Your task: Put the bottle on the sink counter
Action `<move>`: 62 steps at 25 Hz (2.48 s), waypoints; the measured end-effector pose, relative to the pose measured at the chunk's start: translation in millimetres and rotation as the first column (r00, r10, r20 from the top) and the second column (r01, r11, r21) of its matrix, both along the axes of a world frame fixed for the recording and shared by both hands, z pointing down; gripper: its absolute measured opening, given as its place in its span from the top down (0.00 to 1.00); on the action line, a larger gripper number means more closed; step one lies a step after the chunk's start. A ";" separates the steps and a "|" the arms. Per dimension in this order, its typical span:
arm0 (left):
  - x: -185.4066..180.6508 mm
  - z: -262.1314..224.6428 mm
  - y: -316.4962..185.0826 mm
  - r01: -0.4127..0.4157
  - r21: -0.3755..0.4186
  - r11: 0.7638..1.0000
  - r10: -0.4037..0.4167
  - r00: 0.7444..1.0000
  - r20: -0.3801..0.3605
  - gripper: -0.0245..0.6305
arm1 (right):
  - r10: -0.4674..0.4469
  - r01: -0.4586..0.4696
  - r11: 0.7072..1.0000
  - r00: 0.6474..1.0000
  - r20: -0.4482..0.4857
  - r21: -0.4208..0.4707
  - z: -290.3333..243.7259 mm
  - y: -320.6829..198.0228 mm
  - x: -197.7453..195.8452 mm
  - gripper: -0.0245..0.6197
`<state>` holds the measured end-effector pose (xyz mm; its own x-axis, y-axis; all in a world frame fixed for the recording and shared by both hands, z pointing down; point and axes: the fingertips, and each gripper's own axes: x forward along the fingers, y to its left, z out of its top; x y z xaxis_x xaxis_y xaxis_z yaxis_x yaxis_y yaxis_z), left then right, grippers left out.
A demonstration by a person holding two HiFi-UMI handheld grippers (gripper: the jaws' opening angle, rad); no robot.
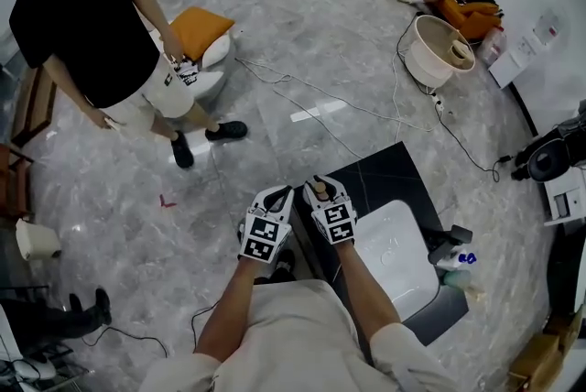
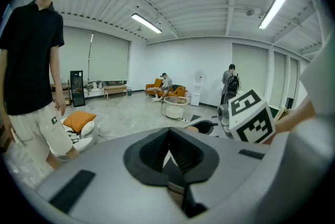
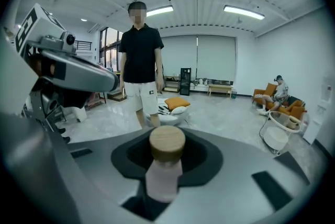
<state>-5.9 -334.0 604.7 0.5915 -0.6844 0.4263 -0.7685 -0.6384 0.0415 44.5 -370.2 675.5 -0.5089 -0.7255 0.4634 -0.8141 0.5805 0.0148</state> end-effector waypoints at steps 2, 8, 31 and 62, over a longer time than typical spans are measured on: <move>0.0 -0.7 -1.0 -0.001 0.001 1.000 0.001 1.000 0.003 0.95 | 0.005 -0.005 1.000 1.000 0.006 -0.008 7.2 -1.8 -1.5 0.81; -8.0 1.3 -2.7 0.031 -0.013 0.999 -0.031 1.000 -0.006 0.95 | 0.006 -0.005 1.000 1.000 0.019 -0.026 23.9 -3.7 -7.7 0.81; -28.3 14.2 -0.3 0.083 -0.035 0.996 -0.083 0.997 -0.002 0.95 | -0.008 0.008 0.998 1.000 -0.012 -0.060 47.9 0.3 -12.7 0.81; -49.1 8.3 23.5 0.078 -0.038 0.996 -0.079 0.997 -0.015 0.95 | 0.073 -0.074 0.997 0.997 -0.029 -0.038 33.0 -3.9 -8.1 0.66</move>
